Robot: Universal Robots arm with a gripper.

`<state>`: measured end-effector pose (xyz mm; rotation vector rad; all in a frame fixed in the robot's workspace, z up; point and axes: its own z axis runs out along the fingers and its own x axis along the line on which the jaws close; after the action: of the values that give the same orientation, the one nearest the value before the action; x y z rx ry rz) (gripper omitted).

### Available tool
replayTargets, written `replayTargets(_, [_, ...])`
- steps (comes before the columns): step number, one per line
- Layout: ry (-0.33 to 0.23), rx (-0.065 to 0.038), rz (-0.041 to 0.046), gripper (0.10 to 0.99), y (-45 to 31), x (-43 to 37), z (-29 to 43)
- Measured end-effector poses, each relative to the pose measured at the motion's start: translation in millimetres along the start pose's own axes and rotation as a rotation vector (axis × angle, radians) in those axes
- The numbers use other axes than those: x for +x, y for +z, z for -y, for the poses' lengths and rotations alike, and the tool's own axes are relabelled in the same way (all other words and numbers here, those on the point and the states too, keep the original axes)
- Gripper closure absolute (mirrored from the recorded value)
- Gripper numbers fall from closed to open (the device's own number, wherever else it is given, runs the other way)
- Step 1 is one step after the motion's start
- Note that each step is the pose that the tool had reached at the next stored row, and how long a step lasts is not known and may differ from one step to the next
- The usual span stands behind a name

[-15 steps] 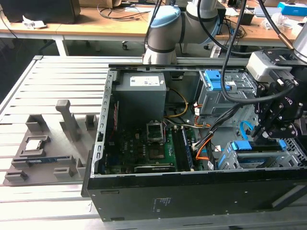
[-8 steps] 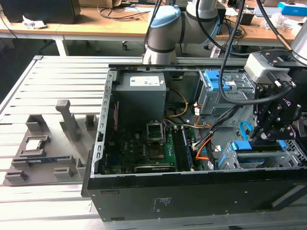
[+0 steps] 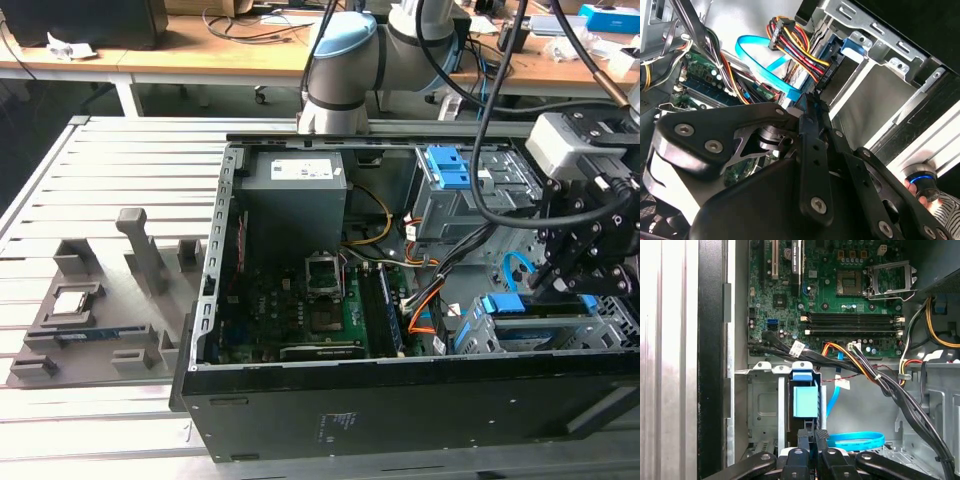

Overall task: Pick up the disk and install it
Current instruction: 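Insert the second disk wire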

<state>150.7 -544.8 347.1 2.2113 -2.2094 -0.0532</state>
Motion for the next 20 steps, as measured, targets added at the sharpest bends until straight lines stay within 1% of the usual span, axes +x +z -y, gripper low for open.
replayTargets(5, [0.0,-0.001,0.0,0.925,0.5,-0.7,1.8])
replayTargets(9, [-0.001,-0.002,0.0001,0.925,1.4,-4.0,3.1])
replayTargets(16, [-0.002,-0.002,-0.0002,0.925,2.0,-4.0,3.5])
replayTargets(20, [-0.015,-0.003,-0.0007,0.925,2.7,-3.9,3.7])
